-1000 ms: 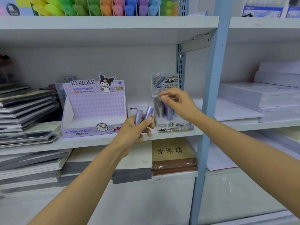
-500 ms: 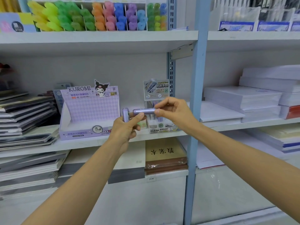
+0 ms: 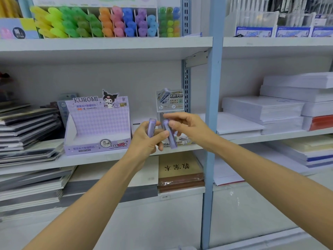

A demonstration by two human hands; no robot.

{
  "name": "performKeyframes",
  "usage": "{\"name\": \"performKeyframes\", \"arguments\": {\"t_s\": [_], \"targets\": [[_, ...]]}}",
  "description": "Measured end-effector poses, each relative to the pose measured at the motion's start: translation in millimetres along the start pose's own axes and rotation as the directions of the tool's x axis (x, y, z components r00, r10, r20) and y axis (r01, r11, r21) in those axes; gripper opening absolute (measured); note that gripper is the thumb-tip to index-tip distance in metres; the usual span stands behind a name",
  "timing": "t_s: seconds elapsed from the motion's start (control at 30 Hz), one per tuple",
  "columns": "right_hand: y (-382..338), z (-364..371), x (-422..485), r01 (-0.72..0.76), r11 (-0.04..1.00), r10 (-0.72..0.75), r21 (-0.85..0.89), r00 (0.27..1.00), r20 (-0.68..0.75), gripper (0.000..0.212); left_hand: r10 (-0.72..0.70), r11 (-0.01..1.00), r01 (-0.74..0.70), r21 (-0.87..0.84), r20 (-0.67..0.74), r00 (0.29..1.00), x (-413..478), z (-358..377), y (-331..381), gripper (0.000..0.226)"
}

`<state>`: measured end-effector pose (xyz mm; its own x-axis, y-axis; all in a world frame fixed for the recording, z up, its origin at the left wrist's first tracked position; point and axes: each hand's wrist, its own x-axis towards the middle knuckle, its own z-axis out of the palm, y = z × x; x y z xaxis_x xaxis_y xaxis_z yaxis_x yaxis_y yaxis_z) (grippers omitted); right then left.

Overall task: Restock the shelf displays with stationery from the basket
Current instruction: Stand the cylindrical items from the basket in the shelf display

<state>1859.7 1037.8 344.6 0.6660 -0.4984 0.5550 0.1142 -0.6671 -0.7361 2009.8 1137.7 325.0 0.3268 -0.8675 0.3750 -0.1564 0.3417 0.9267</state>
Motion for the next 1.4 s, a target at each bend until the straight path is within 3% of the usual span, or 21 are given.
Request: {"name": "performKeyframes", "arguments": {"t_s": [0.1,0.23,0.33,0.43,0.57,0.7,0.83,1.07,1.27,1.4], "targets": [[-1.8,-2.6,1.2,-0.035,0.999,0.036,-0.014,0.996,0.080,0.024,-0.008,0.999,0.007,0.043,0.018,1.000,0.4,3.5,-2.2,0.035],[3.8,-11.7,6.3,-0.018,0.999,0.025,0.048,0.989,-0.144,0.020,-0.109,0.994,0.110,0.023,-0.015,0.994,3.8,0.5,-5.1,0.025],[15.3,-20.4,12.7,-0.045,0.998,0.030,-0.045,0.955,-0.295,0.018,-0.191,0.978,0.188,-0.086,-0.024,0.981,7.3,-2.3,-9.1,0.012],[29.1,-22.8,14.3,-0.072,0.983,0.010,-0.169,0.940,-0.342,0.017,-0.226,0.961,0.220,-0.170,-0.020,0.974,8.4,-3.9,-13.3,0.018],[40.4,-20.9,15.6,-0.083,0.973,0.009,-0.215,0.946,-0.325,0.018,-0.144,0.989,0.144,-0.025,0.020,0.989,8.0,-6.3,-21.4,0.021],[42.7,-15.7,17.7,-0.068,0.966,0.010,-0.251,0.974,-0.226,0.017,-0.119,0.993,0.120,-0.022,0.041,0.992,9.6,-5.8,-26.7,0.018],[38.0,-19.9,27.2,-0.055,0.917,0.017,-0.395,0.995,-0.098,0.017,-0.142,0.990,0.142,-0.014,0.040,0.989,10.8,-4.5,-30.3,0.016],[44.4,-8.0,30.4,-0.036,0.911,-0.033,-0.410,0.986,-0.161,0.010,-0.119,0.993,0.121,-0.015,0.067,0.991,11.4,-6.2,-33.5,0.020],[49.4,-7.5,27.2,-0.046,0.871,-0.067,-0.488,0.975,-0.212,0.009,-0.092,0.993,0.086,0.083,0.062,0.994,10.1,-6.2,-35.7,0.020],[31.2,-0.9,18.5,-0.001,0.977,-0.048,-0.215,0.974,-0.220,0.015,-0.049,0.995,0.047,0.086,0.024,0.998,8.1,-1.3,-33.5,0.019]]}}
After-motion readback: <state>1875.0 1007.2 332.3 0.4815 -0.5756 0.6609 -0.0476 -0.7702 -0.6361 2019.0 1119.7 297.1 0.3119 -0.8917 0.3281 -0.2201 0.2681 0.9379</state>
